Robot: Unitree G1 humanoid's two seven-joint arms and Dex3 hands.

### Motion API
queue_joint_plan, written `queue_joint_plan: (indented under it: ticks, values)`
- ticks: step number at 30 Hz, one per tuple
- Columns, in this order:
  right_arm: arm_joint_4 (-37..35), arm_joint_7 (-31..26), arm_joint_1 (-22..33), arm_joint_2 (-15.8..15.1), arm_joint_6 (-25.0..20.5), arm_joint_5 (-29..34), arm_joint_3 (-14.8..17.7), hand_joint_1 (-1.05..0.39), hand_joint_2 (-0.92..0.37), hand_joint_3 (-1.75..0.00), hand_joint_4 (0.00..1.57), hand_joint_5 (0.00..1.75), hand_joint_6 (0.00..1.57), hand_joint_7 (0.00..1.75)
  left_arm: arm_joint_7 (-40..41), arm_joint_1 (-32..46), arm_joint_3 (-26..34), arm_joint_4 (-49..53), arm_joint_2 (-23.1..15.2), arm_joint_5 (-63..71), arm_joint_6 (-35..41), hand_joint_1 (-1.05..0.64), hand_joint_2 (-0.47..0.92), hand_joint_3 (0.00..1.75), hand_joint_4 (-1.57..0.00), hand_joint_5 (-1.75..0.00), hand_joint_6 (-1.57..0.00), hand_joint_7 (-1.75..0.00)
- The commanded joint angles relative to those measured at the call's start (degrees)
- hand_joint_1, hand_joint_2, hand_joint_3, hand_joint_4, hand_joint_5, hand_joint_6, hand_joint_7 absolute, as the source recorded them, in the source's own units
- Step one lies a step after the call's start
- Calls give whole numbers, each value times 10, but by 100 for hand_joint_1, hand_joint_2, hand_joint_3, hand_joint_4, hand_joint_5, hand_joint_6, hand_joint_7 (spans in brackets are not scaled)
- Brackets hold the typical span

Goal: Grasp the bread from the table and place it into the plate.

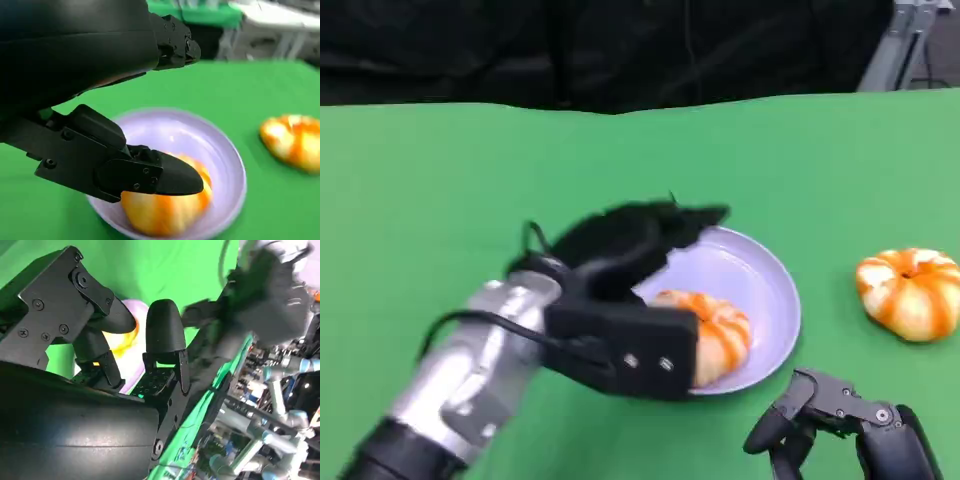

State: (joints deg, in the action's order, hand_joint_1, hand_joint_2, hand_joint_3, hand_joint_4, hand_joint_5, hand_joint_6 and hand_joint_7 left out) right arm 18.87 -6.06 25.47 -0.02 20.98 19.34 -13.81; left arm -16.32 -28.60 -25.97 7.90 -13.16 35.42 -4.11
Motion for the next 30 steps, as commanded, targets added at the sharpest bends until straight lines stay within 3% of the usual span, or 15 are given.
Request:
queue_joint_plan:
  ticks: [1, 2, 6, 9, 10, 11, 13, 14, 17, 18, 19, 21, 25, 28, 30]
  values:
    - [0, -1, 3, -4, 2, -10, 4, -4, -27, -139, 82, 162, 86, 129, -15, 13, 3, -15, -9, -8, 4, -86, 92, 38, -4, -3, -7, -2]
    - [0, -1, 3, -4, 2, -10, 4, -4, -27, -139, 82, 162, 86, 129, -16, 14, 3, -16, -9, -9, 4, -86, 92, 38, -4, -3, -7, -2]
    - [-13, -1, -7, -6, 7, -13, 6, -2, -27, -140, 82, 161, 86, 129, -97, 102, 121, -124, -39, -198, 28, -81, 92, 33, -13, -8, -15, -6]
    - [-16, -3, -10, -7, 7, -11, 6, -2, -26, -140, 83, 161, 86, 129, -115, 129, 150, -153, -42, -257, 47, -81, 92, 28, -19, -13, -20, -7]
    - [-19, -5, -12, -7, 9, -9, 7, -2, -26, -140, 83, 160, 86, 129, -98, 163, 175, -168, -28, -288, 31, -81, 92, 28, -20, -13, -20, -7]
    - [-21, -5, -14, -8, 9, -8, 7, -2, -26, -139, 83, 160, 86, 130, -69, 210, 205, -176, -2, -324, -6, -67, 92, 25, -40, -25, -36, -15]
    - [-23, -5, -16, -10, 10, -8, 8, -3, -27, -138, 83, 159, 86, 129, -18, 278, 246, -187, 39, -364, -62, -39, 92, 18, -62, -59, -67, -26]
    - [-23, -5, -16, -11, 11, -9, 9, -3, -27, -138, 83, 158, 86, 129, -8, 289, 251, -186, 46, -368, -74, -32, 92, 17, -67, -69, -75, -29]
    - [-24, -5, -16, -11, 11, -8, 9, -3, -28, -137, 84, 158, 86, 129, 11, 320, 259, -189, 65, -380, -96, -28, 92, 16, -69, -76, -81, -31]
    - [-23, -5, -16, -10, 11, -9, 9, -3, -28, -137, 84, 158, 86, 129, 21, 345, 265, -190, 77, -388, -112, -15, 82, 38, -72, -104, -88, -50]
    - [-23, -5, -16, -10, 10, -9, 10, -3, -27, -137, 84, 158, 86, 129, 28, 363, 269, -190, 86, -394, -124, -10, 69, 65, -72, -120, -86, -69]
    - [-24, -4, -17, -11, 10, -11, 11, -4, -27, -137, 85, 157, 86, 129, 33, 390, 272, -187, 94, -400, -148, -4, 55, 98, -76, -137, -84, -95]
    - [-25, -2, -17, -13, 12, -14, 13, -4, -27, -137, 84, 157, 86, 128, 33, 423, 272, -195, 97, -410, -152, 2, 51, 116, -81, -152, -82, -120]
    - [-28, -2, -17, -16, 17, -16, 16, -4, -27, -137, 84, 157, 86, 128, 40, 439, 267, -201, 99, -401, -148, 3, 51, 120, -82, -155, -82, -126]
    - [-30, -1, -18, -20, 23, -17, 19, -5, -28, -136, 84, 157, 86, 128, 53, 453, 262, -202, 101, -379, -149, 1, 43, 136, -85, -168, -82, -147]
